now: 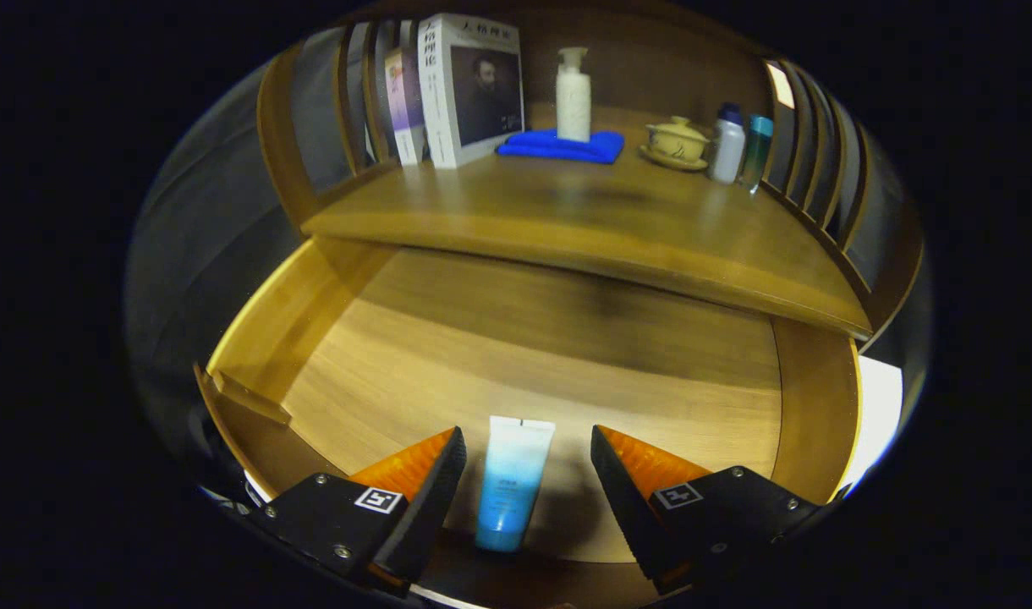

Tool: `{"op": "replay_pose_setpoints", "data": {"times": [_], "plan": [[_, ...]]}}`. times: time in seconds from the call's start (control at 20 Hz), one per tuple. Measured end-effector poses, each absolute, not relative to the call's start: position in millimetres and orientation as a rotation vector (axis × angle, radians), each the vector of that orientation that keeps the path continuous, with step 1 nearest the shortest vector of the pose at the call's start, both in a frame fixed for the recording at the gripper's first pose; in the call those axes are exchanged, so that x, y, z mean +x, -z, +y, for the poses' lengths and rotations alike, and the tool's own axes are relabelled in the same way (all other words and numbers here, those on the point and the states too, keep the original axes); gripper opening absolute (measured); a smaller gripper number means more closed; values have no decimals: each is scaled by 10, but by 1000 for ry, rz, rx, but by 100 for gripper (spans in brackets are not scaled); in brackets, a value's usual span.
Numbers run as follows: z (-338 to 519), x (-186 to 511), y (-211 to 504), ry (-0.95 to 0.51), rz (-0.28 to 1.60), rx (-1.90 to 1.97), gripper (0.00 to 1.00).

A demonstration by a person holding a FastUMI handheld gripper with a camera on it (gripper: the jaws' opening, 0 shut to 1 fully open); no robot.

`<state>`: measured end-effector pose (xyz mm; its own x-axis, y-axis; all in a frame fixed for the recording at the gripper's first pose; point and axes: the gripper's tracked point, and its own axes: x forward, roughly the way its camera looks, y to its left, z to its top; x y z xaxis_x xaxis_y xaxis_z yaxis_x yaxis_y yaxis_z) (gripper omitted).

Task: Pull open the drawer, take out the items inside it, and place them on the countertop above the cabinet.

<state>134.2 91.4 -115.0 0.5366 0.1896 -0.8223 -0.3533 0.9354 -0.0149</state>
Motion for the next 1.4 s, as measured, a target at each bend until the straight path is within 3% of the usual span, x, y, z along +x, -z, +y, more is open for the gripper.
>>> {"op": "replay_pose_setpoints", "data": {"times": [0.5, 1.05, 1.25, 1.4], "plan": [[833, 1237, 1506, -321, 1178, -261, 92], [827, 1046, 1607, -337, 1304, -211, 93], [797, 983, 1671, -342, 1312, -267, 81], [739, 985, 1604, -335, 1299, -280, 54]]}}
